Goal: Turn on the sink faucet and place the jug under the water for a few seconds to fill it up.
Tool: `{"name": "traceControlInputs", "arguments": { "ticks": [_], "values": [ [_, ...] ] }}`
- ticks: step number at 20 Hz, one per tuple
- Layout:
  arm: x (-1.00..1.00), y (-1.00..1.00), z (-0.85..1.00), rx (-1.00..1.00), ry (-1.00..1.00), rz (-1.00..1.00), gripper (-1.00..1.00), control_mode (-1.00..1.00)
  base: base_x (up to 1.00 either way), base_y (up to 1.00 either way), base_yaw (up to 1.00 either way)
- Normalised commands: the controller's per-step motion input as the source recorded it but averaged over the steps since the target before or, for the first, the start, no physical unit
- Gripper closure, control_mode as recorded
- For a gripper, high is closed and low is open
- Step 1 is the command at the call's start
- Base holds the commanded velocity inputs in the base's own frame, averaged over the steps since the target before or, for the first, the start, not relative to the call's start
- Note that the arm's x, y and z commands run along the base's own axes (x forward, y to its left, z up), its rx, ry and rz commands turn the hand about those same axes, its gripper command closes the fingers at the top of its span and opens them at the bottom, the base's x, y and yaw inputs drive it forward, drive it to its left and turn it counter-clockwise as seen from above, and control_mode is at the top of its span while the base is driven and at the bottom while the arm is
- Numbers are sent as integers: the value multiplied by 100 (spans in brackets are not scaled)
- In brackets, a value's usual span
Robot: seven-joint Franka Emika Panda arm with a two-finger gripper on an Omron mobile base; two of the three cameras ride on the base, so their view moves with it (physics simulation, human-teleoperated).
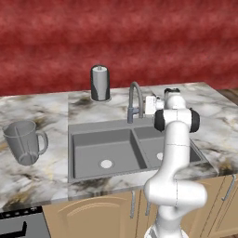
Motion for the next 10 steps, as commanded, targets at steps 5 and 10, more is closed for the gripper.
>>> {"name": "traceControlInputs", "arguments": {
  "ticks": [5,10],
  "values": [
    [5,24,1,0,1,-8,-100,-100,0,0,0],
    [0,23,0,0,3,-6,-100,-100,0,0,0]
  ]
}}
